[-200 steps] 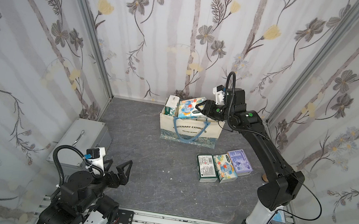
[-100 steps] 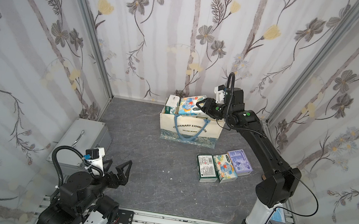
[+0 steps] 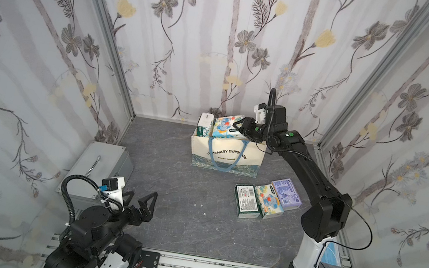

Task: Put tissues into the canvas bag
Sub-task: Place the pack of facial tissues in the canvas bag.

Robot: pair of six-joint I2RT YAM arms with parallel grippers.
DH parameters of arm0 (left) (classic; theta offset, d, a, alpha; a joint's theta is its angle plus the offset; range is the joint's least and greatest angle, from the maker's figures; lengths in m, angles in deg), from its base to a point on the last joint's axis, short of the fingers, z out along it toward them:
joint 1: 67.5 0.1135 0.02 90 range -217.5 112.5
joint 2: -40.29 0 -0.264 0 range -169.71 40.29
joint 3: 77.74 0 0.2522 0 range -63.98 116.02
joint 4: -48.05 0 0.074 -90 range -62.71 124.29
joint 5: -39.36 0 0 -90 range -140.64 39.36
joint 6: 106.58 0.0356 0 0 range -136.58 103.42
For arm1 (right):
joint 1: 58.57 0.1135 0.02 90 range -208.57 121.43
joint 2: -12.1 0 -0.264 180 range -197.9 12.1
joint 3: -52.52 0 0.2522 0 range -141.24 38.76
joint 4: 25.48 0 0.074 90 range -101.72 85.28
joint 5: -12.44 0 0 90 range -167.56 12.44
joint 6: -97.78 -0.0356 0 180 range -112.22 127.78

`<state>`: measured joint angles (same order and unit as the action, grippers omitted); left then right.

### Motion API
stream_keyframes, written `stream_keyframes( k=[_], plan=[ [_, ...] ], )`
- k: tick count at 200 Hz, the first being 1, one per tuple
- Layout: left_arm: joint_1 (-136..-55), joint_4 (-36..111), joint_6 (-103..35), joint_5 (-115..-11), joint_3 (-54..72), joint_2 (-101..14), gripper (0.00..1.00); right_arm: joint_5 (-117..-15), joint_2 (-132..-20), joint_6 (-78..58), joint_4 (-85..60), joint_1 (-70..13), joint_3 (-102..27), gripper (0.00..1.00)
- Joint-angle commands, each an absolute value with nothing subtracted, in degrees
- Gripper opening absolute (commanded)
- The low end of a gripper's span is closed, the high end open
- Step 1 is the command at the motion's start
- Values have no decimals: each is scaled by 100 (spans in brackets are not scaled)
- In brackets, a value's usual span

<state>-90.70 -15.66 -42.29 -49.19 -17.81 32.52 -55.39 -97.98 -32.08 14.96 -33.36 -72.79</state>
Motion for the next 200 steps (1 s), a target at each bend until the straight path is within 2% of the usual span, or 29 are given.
stream_keyframes(
  k=[1, 200],
  plan=[
    [-9062, -1467, -4215, -4871, -1784, 3262, 100, -5520, -9828, -3241, 1337, -3327, -7330, 52],
    [-9062, -1481, -4229, -4853, -1798, 3332, 100, -5611, -10026, -3063, 1739, -3332, -7846, 53]
  ],
)
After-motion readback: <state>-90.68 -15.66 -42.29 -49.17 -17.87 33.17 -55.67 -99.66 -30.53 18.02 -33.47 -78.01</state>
